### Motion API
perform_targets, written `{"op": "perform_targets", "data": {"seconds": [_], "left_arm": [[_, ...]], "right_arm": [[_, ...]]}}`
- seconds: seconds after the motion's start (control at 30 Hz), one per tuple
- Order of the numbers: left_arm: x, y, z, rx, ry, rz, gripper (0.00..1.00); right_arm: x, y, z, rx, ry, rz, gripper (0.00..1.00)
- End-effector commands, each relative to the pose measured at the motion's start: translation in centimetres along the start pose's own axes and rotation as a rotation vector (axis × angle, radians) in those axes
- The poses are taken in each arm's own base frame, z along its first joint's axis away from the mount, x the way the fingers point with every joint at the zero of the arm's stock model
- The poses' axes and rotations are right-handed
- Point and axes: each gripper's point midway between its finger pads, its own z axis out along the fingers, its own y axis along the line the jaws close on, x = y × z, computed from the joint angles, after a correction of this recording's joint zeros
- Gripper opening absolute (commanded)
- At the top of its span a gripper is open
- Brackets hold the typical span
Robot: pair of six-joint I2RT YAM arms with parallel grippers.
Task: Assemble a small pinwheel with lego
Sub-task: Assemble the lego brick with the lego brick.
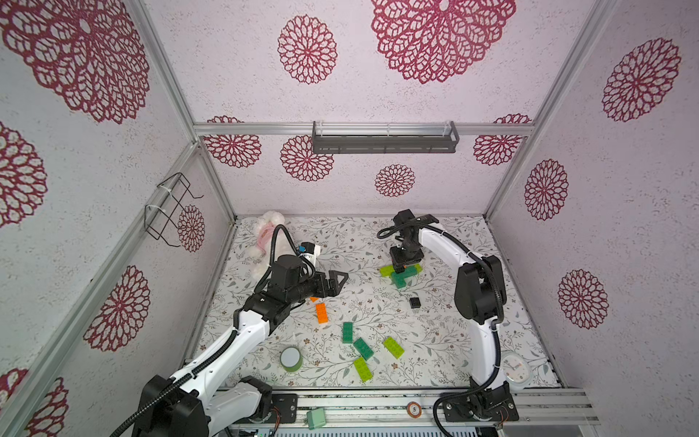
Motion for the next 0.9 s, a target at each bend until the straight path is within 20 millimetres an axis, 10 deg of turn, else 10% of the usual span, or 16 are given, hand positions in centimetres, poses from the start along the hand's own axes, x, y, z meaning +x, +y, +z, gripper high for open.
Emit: {"op": "perform_targets", "data": {"seconds": [0.0, 0.87], "left_arm": [[-0.5, 0.0, 0.1, 0.009, -0.020, 0.001, 0.97], [-0.7, 0.0, -0.1, 0.006, -0.028, 0.003, 0.97]], "right_arm": [[-0.1, 0.2, -1.3, -0.024, -0.021, 0.022, 0.50], [1.5, 0.4, 0.7, -0.035, 0.032, 0.017, 0.28]]}}
